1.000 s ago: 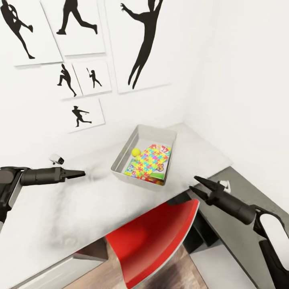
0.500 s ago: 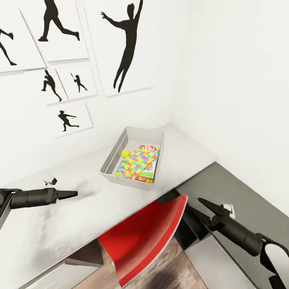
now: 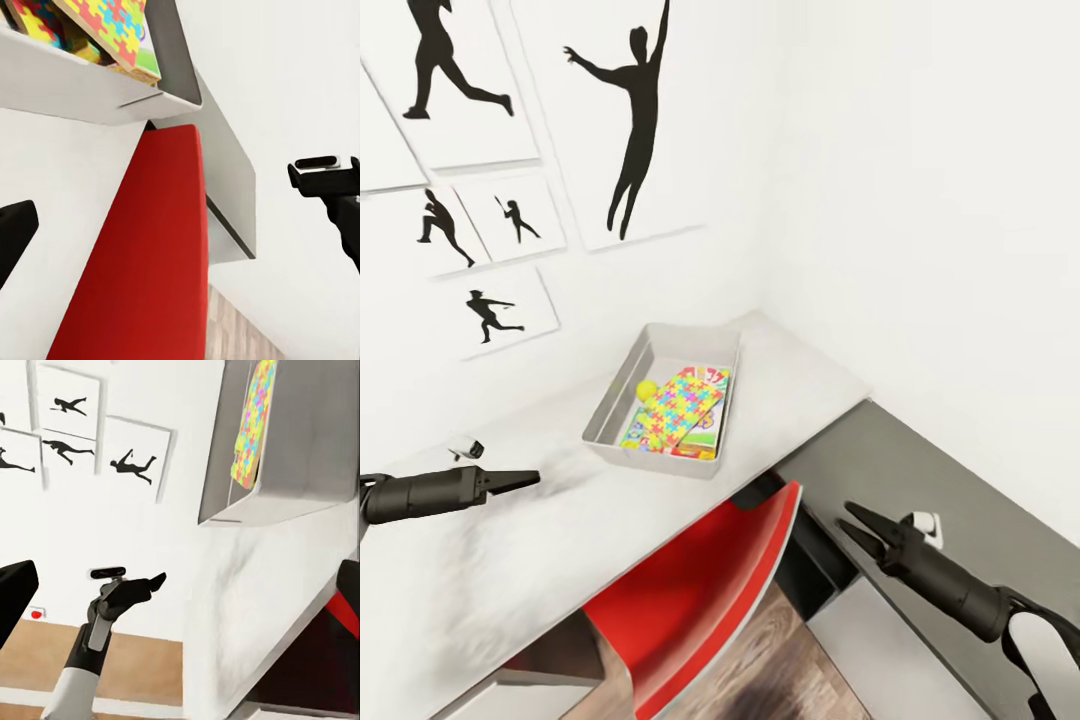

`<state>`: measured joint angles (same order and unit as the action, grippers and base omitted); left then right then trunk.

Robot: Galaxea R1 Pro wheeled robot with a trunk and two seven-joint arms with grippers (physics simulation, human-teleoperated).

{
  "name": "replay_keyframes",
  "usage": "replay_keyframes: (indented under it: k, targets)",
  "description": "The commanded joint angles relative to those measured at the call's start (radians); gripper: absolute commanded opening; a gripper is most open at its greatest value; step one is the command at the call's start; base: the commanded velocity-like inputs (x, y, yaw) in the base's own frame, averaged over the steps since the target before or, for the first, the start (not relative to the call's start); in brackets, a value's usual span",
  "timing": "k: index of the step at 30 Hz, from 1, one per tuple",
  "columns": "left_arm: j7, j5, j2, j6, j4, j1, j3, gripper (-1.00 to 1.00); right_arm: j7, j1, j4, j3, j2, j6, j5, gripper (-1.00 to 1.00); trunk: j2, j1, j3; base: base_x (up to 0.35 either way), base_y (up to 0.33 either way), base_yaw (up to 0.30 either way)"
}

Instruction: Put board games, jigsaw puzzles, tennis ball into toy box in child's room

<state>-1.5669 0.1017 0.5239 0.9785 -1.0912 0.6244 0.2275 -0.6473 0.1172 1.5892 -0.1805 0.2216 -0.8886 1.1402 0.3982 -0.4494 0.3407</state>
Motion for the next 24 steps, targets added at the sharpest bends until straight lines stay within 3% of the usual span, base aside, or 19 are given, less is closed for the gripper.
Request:
replay_keyframes:
  k: [1, 9, 17, 24]
  targets:
    - [-0.004, 0.000, 0.001, 0.010, -0.001, 0.000, 0.000, 1.00, -0.011, 0.001, 0.000, 0.000, 0.001, 0.005, -0.004, 1.00, 0.002, -0.001, 0.001, 0.000, 0.000, -0.210]
    - [-0.004, 0.000, 0.002, 0.008, -0.004, 0.000, 0.002, 1.00, -0.132, 0.001, 0.000, -0.006, 0.007, 0.042, -0.021, 1.00, 0.002, -0.001, 0.000, 0.000, 0.000, -0.256]
    - [-0.004, 0.002, 0.009, 0.012, -0.002, 0.000, 0.003, 1.00, -0.159, 0.001, 0.000, -0.004, 0.008, 0.047, -0.035, 1.00, 0.002, -0.001, -0.002, 0.000, 0.000, -0.277]
    - [-0.004, 0.005, 0.037, 0.018, 0.001, 0.000, 0.009, 1.00, -0.167, 0.001, 0.000, 0.001, 0.000, 0.049, -0.092, 1.00, 0.002, -0.001, -0.005, 0.000, 0.000, -0.279]
